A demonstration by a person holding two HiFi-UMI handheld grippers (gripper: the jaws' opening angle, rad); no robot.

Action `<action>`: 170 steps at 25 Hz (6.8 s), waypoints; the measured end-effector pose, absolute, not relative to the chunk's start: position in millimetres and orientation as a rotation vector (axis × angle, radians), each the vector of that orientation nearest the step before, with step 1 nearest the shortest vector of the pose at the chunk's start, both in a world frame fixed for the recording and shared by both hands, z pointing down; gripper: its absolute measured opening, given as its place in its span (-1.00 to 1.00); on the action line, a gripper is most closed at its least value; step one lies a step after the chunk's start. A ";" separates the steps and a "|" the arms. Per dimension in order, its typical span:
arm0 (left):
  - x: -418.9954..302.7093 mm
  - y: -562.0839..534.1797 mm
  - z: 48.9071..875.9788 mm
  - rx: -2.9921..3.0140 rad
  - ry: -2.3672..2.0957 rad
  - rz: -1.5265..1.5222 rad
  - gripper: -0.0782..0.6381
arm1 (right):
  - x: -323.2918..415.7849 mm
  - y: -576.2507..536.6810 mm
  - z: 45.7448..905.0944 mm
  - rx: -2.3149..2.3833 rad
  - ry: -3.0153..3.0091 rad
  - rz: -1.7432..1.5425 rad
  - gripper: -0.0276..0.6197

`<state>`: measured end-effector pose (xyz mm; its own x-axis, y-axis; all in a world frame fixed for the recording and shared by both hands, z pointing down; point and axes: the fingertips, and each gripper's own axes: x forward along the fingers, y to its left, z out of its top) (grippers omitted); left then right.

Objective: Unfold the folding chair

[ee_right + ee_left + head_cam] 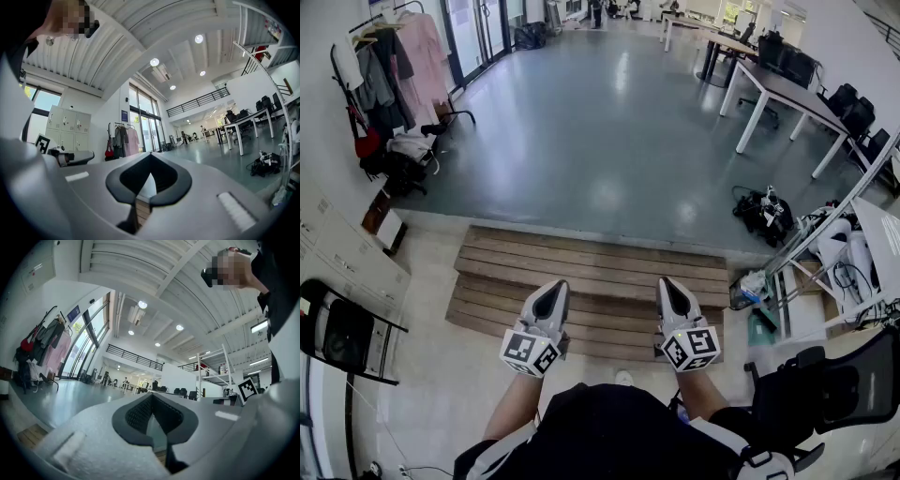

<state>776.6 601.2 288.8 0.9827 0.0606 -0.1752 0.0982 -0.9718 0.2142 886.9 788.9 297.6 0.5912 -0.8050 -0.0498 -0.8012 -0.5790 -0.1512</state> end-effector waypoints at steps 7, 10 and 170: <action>775.9 601.3 288.5 2.902 0.101 -0.250 -0.78 | 887.5 786.9 296.3 -2.659 1.379 -0.027 -0.91; 773.0 598.8 288.6 2.909 0.089 -0.245 -0.78 | 886.3 783.4 296.5 -2.650 1.387 -0.028 -0.91; -204.6 -191.7 352.7 2.362 -1.837 -0.211 -0.78 | 8.7 -267.6 343.5 -1.251 2.905 -0.231 -0.91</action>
